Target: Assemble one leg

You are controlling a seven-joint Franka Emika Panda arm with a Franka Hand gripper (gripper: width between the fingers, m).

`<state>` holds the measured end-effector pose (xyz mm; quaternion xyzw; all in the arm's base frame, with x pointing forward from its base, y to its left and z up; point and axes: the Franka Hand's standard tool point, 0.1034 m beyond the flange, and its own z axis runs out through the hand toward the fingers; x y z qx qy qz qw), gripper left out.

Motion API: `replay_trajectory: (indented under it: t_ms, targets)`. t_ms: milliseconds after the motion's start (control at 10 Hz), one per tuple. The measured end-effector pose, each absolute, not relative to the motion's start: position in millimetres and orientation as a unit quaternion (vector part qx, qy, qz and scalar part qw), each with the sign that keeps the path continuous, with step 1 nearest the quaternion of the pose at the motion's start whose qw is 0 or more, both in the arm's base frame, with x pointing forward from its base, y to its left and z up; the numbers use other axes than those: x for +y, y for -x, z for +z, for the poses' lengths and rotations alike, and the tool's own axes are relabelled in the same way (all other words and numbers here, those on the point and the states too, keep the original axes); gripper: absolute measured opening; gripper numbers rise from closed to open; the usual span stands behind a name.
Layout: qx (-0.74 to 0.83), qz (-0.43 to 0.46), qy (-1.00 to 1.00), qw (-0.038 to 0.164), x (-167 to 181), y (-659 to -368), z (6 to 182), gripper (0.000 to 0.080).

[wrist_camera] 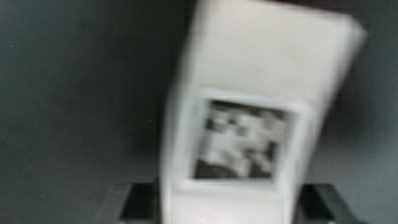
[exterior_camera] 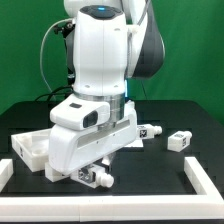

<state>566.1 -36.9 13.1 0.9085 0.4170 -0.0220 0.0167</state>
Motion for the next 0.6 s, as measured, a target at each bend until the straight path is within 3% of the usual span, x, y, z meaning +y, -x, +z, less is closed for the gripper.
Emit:
replay_trajectory:
  t_ms: [200,300,600]
  targets:
    - [0.417,-0.021,-0.908,0.017,-35,-566,14.4,0.0284]
    - [0.421,-0.019,-0.907,0.018,-28,-567,23.9,0.0284]
    - [0.404,-0.029,-0.914,0.021,-1,-541,72.7,0.0284]
